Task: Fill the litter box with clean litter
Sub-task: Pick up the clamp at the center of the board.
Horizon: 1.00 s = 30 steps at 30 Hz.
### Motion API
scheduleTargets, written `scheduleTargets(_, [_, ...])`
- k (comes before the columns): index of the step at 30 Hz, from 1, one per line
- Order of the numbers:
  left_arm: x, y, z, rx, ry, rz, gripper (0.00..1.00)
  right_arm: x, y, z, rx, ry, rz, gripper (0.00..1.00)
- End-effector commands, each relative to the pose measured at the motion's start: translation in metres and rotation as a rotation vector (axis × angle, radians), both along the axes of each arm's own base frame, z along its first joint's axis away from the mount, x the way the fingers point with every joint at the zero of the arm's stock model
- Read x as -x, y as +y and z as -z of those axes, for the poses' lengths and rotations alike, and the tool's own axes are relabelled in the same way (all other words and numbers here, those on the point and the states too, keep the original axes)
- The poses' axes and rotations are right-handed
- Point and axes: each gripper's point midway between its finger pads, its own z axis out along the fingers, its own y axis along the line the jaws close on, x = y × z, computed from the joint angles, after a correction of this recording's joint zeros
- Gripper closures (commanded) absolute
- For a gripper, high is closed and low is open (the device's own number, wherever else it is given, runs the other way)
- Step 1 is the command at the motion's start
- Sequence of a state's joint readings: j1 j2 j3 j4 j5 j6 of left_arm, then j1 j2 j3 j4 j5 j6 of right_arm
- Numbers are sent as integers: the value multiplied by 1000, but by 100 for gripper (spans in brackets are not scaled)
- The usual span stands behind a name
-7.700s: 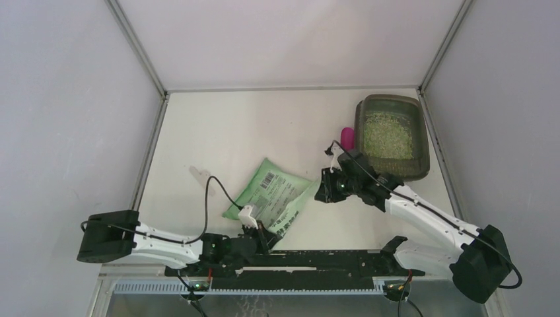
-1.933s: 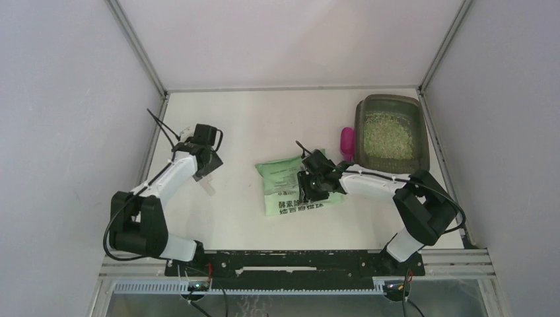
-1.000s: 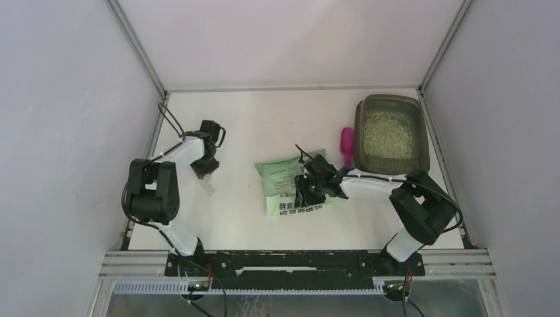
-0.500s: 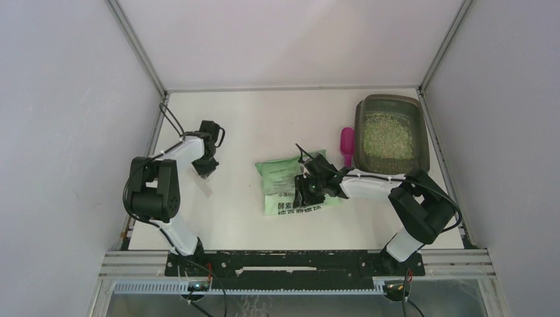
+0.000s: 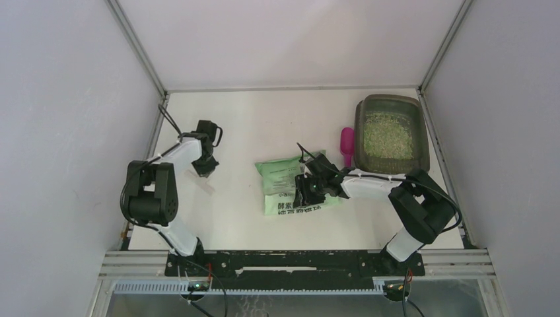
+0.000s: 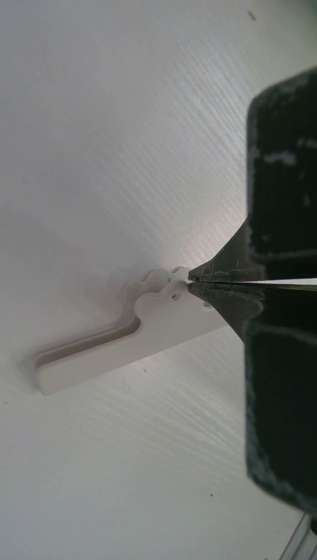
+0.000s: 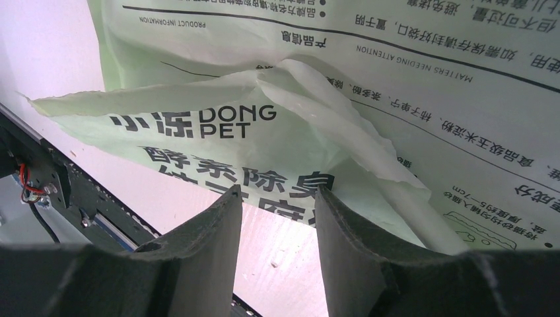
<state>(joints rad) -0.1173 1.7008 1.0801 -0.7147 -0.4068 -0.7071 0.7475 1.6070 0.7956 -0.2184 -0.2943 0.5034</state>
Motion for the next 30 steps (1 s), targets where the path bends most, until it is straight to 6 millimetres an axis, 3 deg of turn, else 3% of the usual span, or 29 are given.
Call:
scheduleTargets(1, [6, -8, -11, 53, -49, 21, 100, -1, 0, 6, -1, -4, -2, 48])
scheduleTargets(3, [10, -6, -16, 44, -58, 9, 95, 0, -1, 6, -1, -2, -2, 48])
scheduleTargets(6, [12, -4, -21, 37, -70, -9, 64, 0, 0, 6, -3, -3, -3, 48])
scheduleTargets(9, [11, -2, -21, 23, -61, -15, 52, 0, 2, 5, -10, -2, -5, 48])
scheduleTargets(14, [9, 7, -20, -24, -42, -28, 42, 1, 3, 3, -22, -2, -12, 48])
scheduleTargets(25, [3, 10, 3, -51, 38, -23, 38, 0, 3, 3, -29, 3, -16, 48])
scheduleTargets(30, [7, 11, 4, -46, 37, -24, 50, -1, 3, 7, -24, 8, -14, 48])
